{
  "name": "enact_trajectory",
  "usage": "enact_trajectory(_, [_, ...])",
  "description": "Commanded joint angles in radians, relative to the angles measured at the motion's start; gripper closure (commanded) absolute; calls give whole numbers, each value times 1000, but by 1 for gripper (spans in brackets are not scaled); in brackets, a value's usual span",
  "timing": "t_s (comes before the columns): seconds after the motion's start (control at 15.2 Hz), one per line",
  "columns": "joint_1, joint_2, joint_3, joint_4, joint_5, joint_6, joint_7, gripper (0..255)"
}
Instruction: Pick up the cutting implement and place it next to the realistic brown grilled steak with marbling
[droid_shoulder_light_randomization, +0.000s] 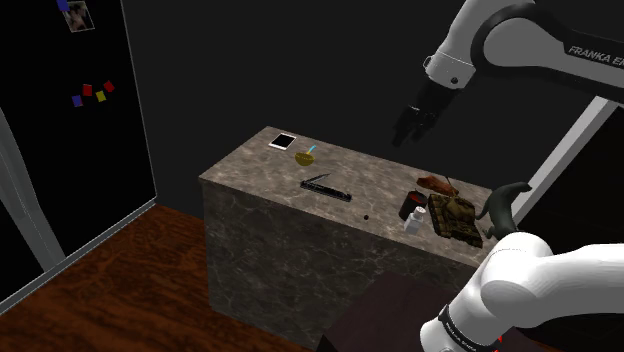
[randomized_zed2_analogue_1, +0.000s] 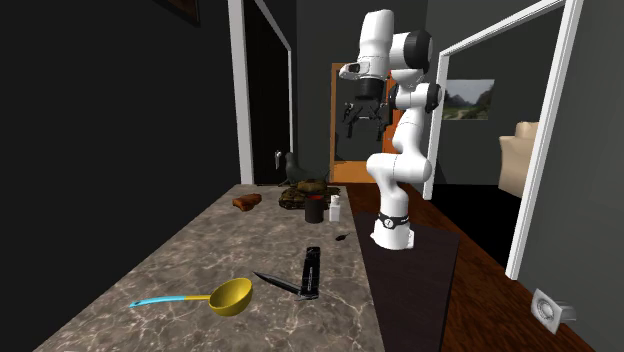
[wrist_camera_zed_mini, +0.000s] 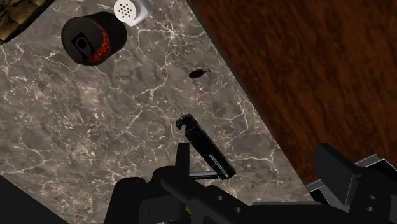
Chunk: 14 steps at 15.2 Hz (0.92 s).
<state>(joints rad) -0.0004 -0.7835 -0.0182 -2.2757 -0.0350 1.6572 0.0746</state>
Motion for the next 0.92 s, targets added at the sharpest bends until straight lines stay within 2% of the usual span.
enact_trajectory(0.0, [0,0,0,0,0,0,0,0])
enact_trajectory(0.4, [31,151,-77,-41,-13,163,-152,0])
enact_trajectory(0.86, [72,378,-155,-24,3,334,-335,0])
